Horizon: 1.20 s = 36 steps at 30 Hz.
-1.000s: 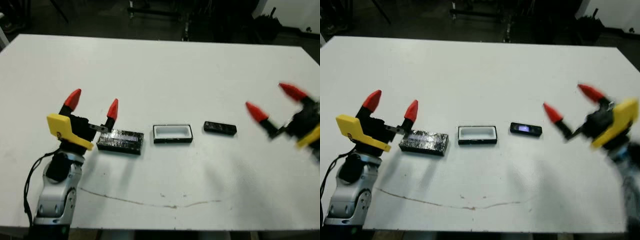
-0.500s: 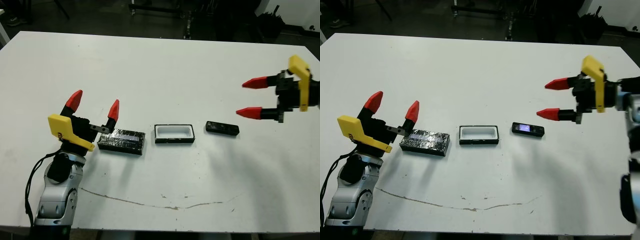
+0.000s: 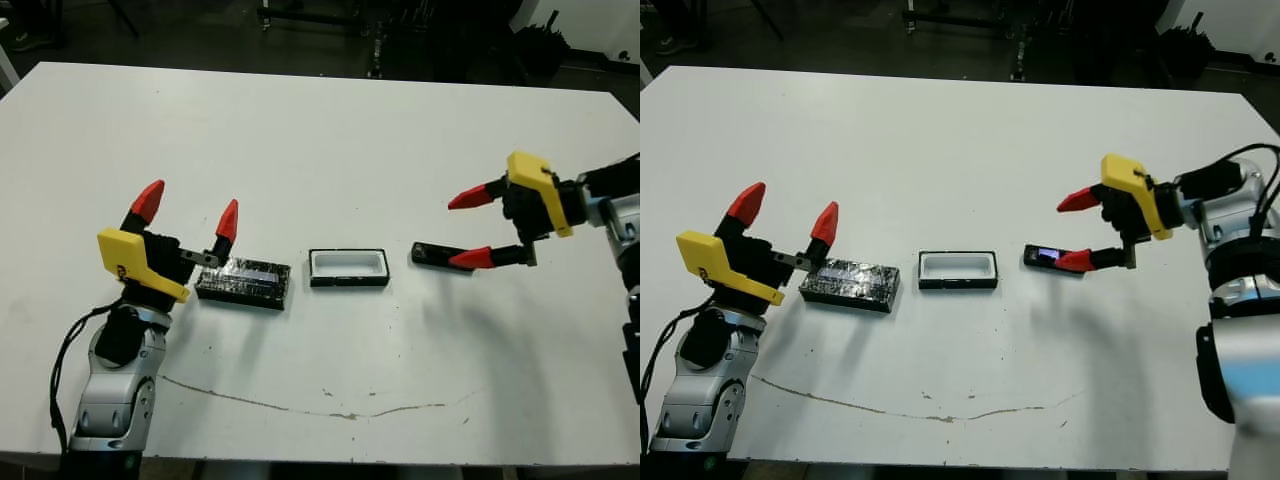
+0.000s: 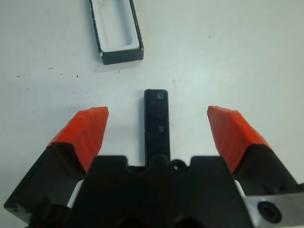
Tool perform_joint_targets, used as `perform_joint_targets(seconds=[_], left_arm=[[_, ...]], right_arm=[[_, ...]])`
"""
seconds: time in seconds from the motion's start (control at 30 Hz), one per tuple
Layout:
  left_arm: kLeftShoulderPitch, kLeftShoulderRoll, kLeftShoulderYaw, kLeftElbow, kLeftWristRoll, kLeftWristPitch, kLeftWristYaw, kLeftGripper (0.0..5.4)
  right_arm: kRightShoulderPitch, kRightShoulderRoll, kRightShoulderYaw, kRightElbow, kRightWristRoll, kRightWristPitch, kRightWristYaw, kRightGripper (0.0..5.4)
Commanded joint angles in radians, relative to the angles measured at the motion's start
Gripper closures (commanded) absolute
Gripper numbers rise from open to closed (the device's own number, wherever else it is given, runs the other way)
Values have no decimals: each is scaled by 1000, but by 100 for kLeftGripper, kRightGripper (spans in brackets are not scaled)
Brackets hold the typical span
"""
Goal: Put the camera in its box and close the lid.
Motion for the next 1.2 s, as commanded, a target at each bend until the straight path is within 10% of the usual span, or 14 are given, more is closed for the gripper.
perform_joint_targets(seconds=[0.03,1.2], left_arm=[[2,2,2,-6,7,21,9,0],[1,6,5,1,-4,17,-13,0]], right_arm=[[-17,10,10,30,-35,-39,-14,1],[24,81,21,146,-157,-34,-159,1]])
